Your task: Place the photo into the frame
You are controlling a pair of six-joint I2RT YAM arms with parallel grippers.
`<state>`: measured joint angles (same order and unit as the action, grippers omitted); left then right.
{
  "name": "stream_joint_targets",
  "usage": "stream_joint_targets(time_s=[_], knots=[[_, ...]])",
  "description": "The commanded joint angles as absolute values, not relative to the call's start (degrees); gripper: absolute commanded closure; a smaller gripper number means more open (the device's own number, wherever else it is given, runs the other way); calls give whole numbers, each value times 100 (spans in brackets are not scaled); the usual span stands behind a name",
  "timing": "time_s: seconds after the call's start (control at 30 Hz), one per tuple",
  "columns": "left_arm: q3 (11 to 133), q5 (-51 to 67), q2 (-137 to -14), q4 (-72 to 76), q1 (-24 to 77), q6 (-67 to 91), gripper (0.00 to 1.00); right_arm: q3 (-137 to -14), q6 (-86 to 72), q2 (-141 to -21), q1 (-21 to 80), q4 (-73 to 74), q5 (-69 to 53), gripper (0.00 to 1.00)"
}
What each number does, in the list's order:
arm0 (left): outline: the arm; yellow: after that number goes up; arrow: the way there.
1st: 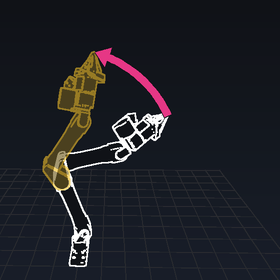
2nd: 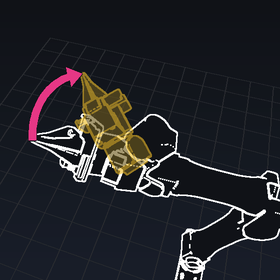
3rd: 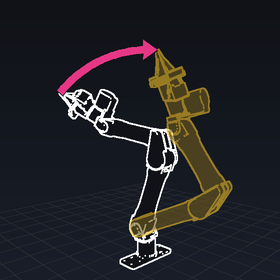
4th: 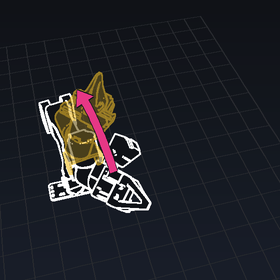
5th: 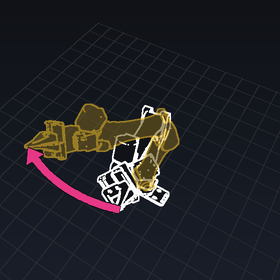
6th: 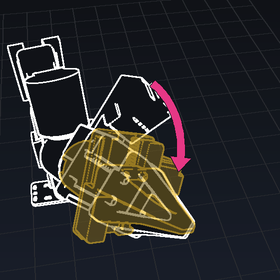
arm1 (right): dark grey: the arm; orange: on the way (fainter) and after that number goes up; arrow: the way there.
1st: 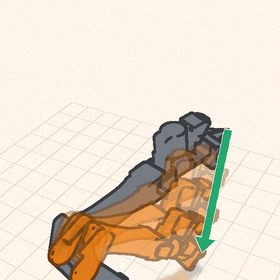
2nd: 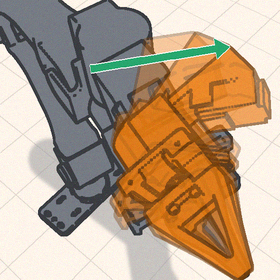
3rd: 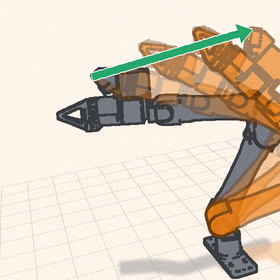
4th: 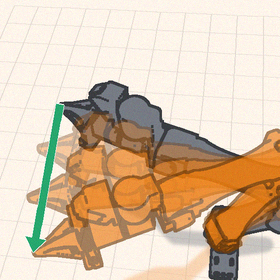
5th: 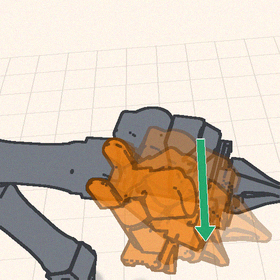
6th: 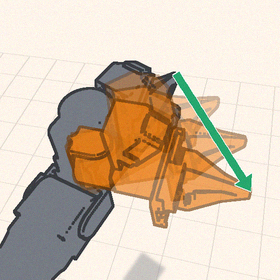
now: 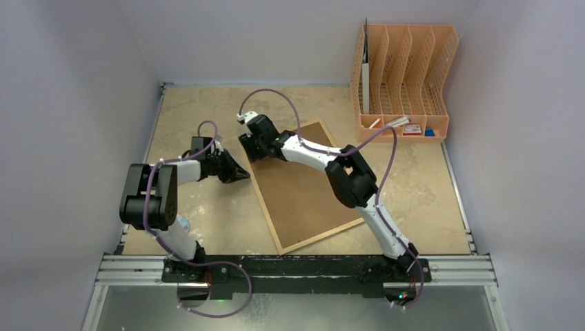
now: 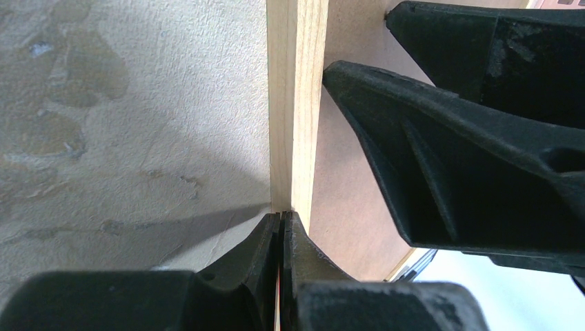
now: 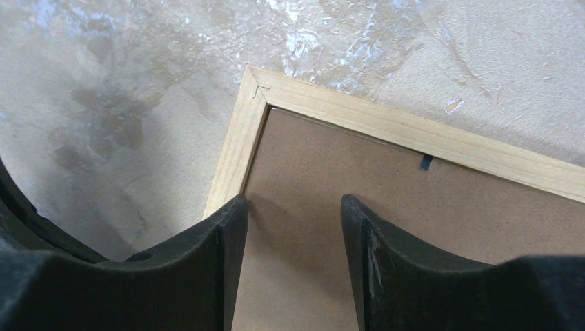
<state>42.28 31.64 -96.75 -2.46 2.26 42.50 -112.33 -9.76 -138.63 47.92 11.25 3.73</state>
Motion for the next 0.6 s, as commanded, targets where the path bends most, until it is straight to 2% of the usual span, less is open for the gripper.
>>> stream_joint_targets(time_s=[0.0, 0.27, 0.57], knots=[[4016, 2416, -10017, -1024, 255, 3948, 97, -10540, -677, -14752, 4922, 2610, 819, 44], [4034, 2409, -10065, -993, 255, 3964, 97, -10222, -577, -14656, 4971, 2505, 1115, 45], [4102, 2501, -10068, -851, 255, 4037, 95, -10088, -861, -14250, 4750, 2166, -544, 45]])
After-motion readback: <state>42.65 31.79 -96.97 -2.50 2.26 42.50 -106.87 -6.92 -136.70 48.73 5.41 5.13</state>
